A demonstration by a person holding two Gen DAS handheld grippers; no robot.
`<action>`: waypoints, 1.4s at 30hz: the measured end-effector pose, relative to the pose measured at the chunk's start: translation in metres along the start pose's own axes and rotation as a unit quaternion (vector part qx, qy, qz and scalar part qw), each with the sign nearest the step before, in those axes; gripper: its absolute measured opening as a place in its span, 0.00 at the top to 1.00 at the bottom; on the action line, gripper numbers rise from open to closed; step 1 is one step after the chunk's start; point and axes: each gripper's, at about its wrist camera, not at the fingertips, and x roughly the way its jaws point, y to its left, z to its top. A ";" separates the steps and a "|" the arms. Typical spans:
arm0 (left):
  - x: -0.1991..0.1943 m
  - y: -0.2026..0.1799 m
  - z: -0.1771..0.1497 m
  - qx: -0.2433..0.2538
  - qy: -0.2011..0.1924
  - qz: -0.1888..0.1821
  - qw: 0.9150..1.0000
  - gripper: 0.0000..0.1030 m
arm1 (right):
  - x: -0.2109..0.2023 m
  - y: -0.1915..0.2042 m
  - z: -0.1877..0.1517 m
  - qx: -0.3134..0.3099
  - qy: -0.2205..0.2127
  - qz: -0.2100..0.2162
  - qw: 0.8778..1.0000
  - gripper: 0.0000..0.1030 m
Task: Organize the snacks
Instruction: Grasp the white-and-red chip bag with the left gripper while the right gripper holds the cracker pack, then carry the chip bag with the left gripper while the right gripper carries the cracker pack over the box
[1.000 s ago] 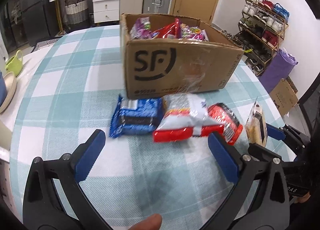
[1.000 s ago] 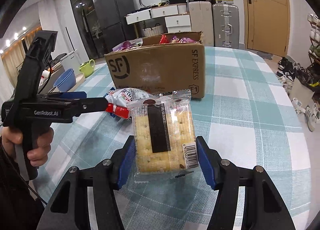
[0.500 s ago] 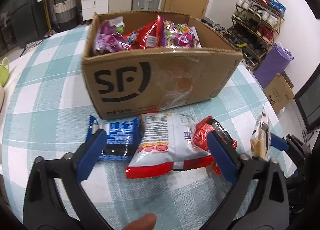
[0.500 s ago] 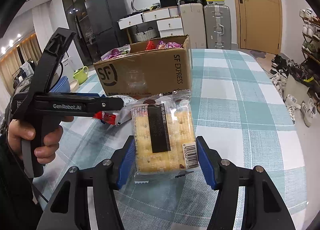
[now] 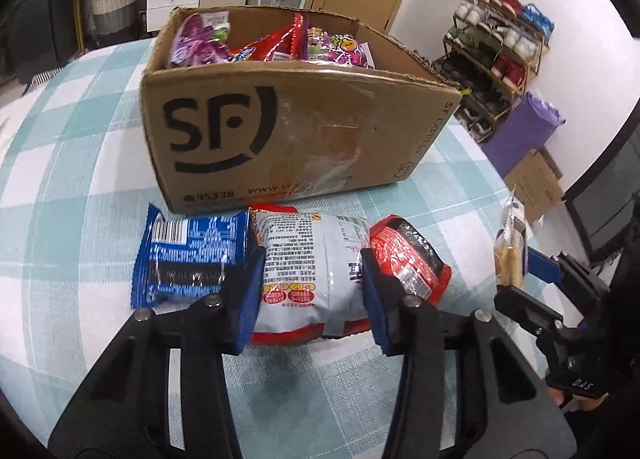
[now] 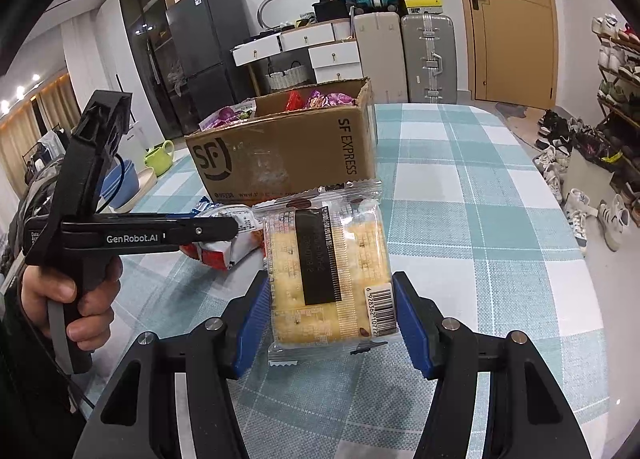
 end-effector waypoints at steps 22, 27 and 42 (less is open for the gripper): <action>-0.107 0.022 -0.034 -0.017 -0.109 0.012 0.994 0.60 | -0.022 0.007 0.019 -0.004 -0.037 0.020 0.999 0.41; -0.126 0.022 -0.028 -0.019 -0.131 0.016 0.991 0.60 | -0.024 0.011 0.032 -0.004 -0.047 0.027 0.999 0.41; -0.159 0.030 0.014 -0.020 -0.174 0.041 0.984 0.60 | -0.007 0.018 0.073 -0.010 -0.059 0.042 0.997 0.41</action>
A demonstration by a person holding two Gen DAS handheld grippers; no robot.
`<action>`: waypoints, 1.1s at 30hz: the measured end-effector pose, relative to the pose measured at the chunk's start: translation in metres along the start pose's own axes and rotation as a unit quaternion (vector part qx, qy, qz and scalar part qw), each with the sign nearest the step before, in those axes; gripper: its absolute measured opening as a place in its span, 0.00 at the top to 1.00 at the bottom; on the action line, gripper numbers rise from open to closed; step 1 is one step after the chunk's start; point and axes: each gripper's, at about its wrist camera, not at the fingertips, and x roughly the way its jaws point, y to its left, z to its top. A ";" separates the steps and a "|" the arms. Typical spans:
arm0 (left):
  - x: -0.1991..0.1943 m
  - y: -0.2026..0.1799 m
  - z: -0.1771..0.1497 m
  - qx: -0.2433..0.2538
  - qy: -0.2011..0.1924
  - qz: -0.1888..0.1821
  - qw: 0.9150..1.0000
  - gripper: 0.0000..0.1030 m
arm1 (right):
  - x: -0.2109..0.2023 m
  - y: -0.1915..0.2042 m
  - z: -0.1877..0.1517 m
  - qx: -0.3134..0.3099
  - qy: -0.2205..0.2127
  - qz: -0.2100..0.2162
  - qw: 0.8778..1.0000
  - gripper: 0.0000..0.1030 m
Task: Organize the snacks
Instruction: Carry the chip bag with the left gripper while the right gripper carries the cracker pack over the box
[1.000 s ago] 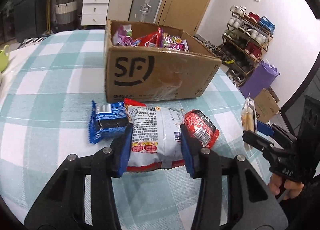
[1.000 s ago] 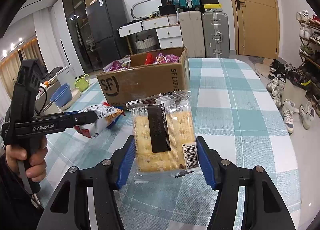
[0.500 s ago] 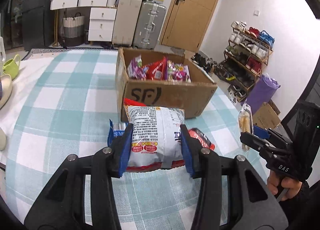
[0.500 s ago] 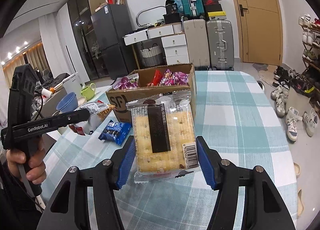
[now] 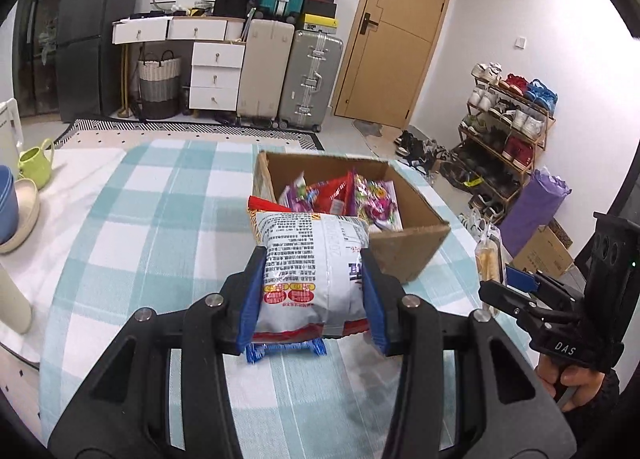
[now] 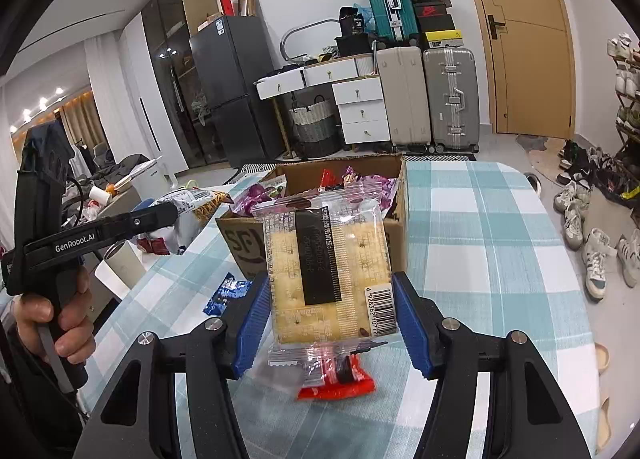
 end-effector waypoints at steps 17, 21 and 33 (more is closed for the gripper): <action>0.036 -0.008 0.050 0.015 -0.020 0.003 1.000 0.60 | 0.032 -0.003 0.044 -0.008 -0.009 0.008 1.000 0.41; 0.042 -0.007 0.056 0.013 -0.020 0.004 1.000 0.60 | 0.042 -0.003 0.051 -0.013 -0.011 0.009 1.000 0.41; 0.083 -0.006 0.080 0.026 -0.016 0.012 0.999 0.60 | 0.080 -0.005 0.077 -0.021 -0.012 0.011 1.000 0.41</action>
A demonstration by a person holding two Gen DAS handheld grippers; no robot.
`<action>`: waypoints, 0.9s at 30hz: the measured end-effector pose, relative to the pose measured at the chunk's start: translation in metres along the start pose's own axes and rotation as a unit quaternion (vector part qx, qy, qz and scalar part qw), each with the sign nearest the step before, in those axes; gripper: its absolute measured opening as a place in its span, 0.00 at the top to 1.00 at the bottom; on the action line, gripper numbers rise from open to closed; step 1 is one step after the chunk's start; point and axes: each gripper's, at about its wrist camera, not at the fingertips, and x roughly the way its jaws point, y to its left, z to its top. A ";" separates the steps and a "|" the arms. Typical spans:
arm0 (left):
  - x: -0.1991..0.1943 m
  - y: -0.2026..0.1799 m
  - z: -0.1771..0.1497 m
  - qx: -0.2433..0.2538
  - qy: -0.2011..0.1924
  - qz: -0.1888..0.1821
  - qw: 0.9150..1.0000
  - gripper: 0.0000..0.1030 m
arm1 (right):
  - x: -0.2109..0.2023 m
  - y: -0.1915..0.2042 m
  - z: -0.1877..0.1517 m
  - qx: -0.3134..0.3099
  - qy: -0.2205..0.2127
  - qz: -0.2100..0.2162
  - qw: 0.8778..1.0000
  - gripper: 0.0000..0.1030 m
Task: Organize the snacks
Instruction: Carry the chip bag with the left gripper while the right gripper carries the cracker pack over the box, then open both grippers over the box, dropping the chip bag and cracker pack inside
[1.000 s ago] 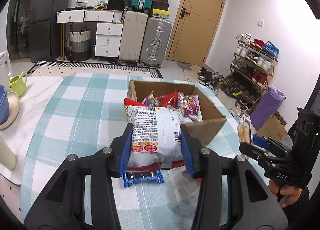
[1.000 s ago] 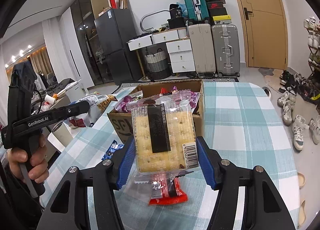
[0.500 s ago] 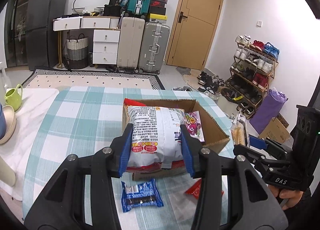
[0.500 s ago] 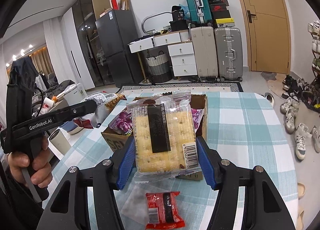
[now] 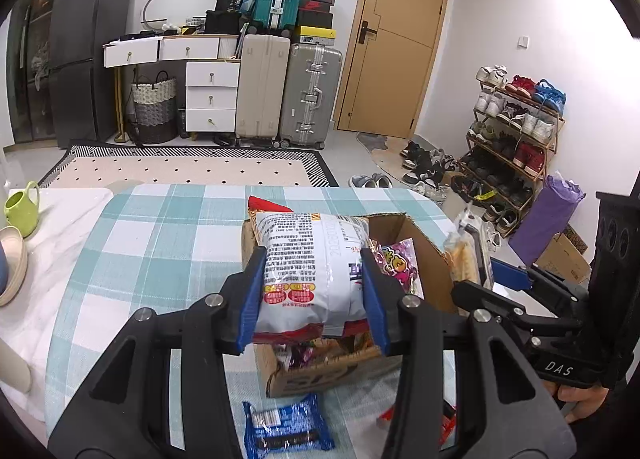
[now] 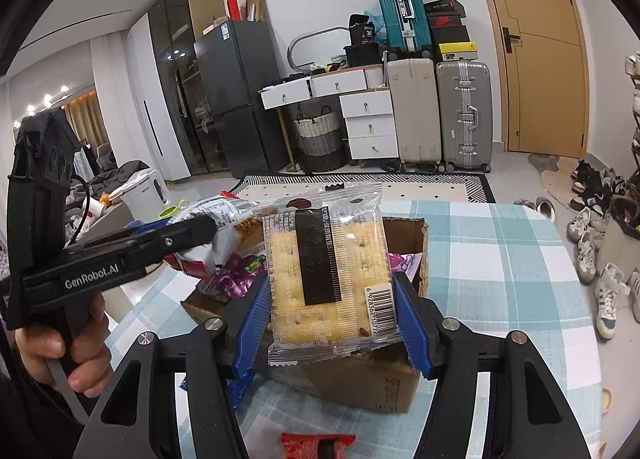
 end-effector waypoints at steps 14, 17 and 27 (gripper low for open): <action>0.068 -0.015 -0.003 0.014 0.008 0.002 1.000 0.60 | 0.040 -0.007 -0.005 0.000 0.026 0.000 1.000 0.41; 0.080 -0.014 -0.007 0.007 0.012 -0.005 1.000 0.60 | 0.045 -0.010 -0.008 0.000 0.031 -0.002 1.000 0.41; 0.107 -0.018 -0.023 0.033 0.021 0.018 0.999 0.59 | 0.051 -0.001 -0.015 -0.048 0.035 -0.036 0.998 0.41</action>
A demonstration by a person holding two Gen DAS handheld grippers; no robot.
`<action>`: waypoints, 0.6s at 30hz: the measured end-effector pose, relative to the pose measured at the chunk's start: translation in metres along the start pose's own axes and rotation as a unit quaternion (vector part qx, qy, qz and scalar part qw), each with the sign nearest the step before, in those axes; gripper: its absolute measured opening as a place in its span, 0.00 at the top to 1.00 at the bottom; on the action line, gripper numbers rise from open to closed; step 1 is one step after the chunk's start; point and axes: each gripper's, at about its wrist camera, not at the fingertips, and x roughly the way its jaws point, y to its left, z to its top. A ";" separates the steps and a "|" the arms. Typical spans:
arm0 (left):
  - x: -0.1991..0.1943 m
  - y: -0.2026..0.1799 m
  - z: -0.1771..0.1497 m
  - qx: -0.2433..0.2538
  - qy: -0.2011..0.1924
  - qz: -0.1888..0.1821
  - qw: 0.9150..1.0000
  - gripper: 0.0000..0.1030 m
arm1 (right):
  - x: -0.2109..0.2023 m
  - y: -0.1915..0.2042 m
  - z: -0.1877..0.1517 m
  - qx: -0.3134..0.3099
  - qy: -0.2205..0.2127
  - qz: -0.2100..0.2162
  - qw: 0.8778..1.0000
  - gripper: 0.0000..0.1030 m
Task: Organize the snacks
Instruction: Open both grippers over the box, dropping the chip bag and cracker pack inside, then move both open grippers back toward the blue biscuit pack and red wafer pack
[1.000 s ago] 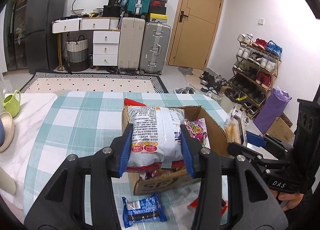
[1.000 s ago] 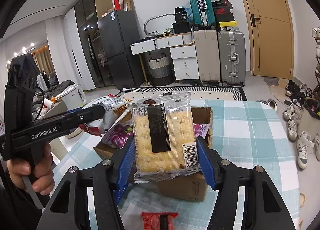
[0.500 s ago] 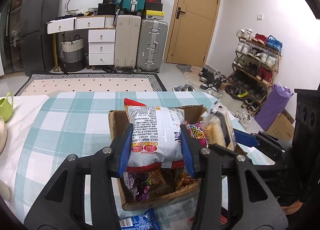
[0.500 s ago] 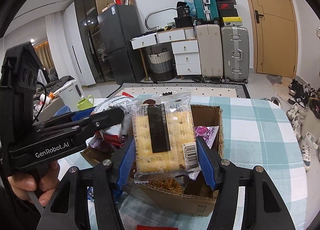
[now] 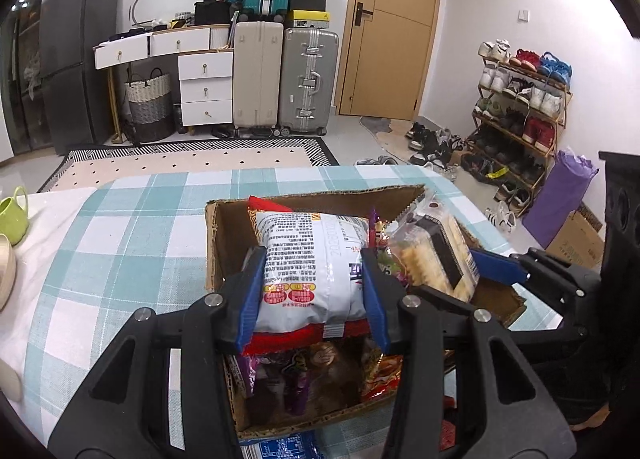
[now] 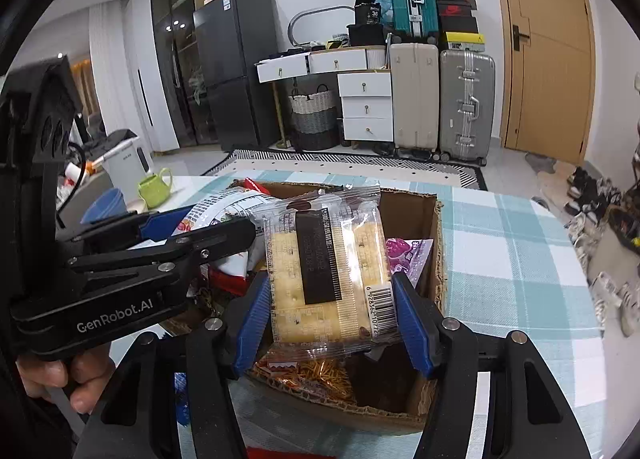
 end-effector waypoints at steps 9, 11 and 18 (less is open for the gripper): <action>0.003 0.012 -0.002 -0.017 0.013 -0.003 1.000 0.51 | -0.022 0.004 -0.004 -0.037 -0.025 -0.043 0.998 0.20; -0.003 0.013 -0.001 -0.016 0.009 0.001 1.000 0.41 | -0.032 0.002 -0.005 -0.031 -0.028 -0.043 0.998 0.19; -0.037 0.018 -0.005 -0.017 0.005 0.007 1.000 0.13 | -0.070 -0.015 -0.016 0.022 -0.045 -0.051 0.997 0.01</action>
